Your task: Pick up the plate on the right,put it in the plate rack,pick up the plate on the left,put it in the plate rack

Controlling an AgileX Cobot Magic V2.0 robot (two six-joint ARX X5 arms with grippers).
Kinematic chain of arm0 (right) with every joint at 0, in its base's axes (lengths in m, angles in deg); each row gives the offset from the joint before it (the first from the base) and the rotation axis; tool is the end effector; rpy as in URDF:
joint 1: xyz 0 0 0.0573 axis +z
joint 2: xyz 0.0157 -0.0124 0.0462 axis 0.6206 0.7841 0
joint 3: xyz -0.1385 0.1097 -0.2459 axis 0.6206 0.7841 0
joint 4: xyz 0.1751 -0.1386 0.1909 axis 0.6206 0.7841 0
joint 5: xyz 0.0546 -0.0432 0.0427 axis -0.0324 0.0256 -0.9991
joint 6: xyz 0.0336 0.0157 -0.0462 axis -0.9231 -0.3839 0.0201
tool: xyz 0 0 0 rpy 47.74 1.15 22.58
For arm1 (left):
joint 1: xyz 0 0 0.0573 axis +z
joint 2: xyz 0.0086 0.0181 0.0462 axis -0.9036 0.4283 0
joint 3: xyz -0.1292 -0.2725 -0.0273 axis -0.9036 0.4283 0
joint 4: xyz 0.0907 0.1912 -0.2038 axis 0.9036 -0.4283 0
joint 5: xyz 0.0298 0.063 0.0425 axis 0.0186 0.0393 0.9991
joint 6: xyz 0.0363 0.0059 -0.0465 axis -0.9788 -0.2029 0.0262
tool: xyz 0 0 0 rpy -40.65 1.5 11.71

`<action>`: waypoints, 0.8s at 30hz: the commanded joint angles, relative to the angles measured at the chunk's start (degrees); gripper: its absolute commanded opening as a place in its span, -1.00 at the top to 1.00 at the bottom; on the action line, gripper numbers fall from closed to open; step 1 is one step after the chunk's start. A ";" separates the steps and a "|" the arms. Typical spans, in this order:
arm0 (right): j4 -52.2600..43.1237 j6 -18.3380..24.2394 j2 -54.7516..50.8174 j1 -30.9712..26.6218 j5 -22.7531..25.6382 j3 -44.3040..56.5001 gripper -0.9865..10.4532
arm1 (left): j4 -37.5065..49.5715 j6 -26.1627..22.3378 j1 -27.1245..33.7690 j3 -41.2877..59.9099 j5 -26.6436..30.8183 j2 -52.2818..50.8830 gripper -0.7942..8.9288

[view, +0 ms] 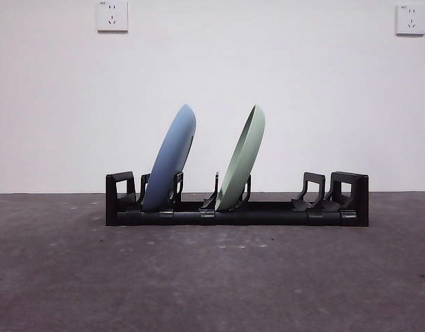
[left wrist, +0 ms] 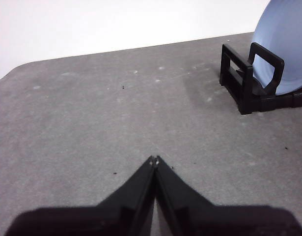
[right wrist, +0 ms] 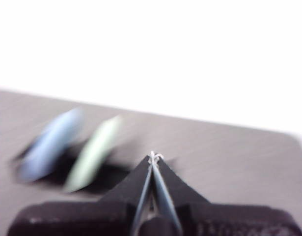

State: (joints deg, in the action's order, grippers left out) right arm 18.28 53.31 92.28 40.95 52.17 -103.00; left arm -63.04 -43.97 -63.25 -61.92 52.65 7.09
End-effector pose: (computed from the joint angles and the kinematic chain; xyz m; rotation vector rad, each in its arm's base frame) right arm 0.0687 0.0089 0.5008 -0.1232 0.1598 0.2087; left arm 0.1097 0.0025 0.1495 0.0897 0.1875 0.0111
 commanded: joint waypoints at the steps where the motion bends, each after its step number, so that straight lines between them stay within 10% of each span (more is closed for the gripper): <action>1: -3.56 5.62 -4.98 -3.89 0.20 6.97 0.83 | 0.35 0.39 0.17 0.61 -0.17 0.00 0.84; 24: -35.76 -3.61 -37.53 -6.03 -1.68 71.19 0.83 | 0.35 0.39 0.17 0.61 -0.20 0.00 0.84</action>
State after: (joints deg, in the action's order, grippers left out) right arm -16.43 50.71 54.91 34.94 50.42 -32.81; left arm -63.04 -43.97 -63.25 -61.92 52.65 7.09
